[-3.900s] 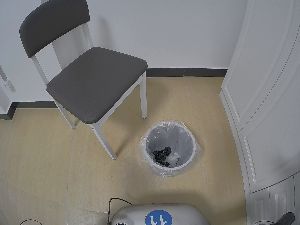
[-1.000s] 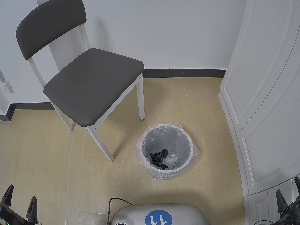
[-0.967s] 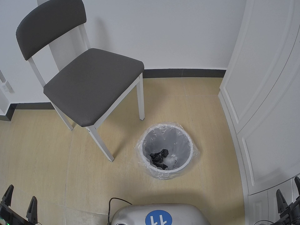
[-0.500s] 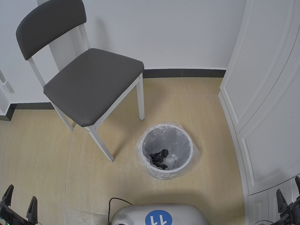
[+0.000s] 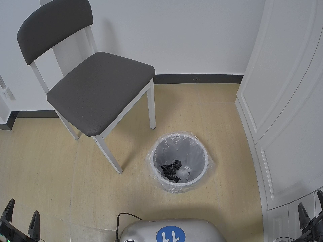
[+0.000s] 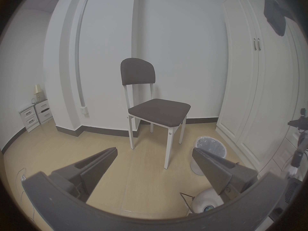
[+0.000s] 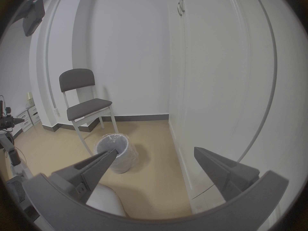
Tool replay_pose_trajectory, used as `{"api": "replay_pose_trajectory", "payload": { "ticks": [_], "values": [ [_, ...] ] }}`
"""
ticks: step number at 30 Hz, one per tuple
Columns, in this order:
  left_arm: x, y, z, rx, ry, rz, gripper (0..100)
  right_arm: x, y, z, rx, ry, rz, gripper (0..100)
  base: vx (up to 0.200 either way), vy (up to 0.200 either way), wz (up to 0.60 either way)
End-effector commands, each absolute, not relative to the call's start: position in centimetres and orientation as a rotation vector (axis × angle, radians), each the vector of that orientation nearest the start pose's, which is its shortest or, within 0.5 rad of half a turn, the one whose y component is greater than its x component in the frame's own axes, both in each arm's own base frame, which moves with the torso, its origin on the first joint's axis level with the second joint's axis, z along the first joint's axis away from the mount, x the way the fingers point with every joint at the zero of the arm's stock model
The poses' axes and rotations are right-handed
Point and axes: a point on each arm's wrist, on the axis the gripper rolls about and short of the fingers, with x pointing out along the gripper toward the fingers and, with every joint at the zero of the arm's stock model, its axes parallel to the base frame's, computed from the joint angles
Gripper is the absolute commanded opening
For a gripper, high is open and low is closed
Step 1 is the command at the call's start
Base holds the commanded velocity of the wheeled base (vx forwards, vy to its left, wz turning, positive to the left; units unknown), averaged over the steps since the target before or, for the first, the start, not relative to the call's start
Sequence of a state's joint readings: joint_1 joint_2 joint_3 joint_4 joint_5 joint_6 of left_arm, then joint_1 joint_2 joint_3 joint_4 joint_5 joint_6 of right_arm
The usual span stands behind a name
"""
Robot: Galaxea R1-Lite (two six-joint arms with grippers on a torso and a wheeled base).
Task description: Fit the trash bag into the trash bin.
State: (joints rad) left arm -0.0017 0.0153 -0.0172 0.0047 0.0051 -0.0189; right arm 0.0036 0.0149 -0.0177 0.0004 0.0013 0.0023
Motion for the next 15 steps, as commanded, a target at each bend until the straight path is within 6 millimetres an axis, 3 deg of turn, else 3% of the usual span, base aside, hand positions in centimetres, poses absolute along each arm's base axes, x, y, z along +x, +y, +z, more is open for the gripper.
{"api": "replay_pose_trajectory", "payload": {
  "ticks": [1,15],
  "values": [
    [-2.29,0.02,7.54,-0.023,0.003,0.006,100,-2.29,0.0,7.59,0.002,-0.002,0.006,100,0.0,0.0,0.0],
    [-2.29,0.02,7.54,-0.005,0.003,0.005,100,-2.29,0.0,7.59,0.002,-0.002,0.005,100,0.0,0.0,0.0]
  ]
}}
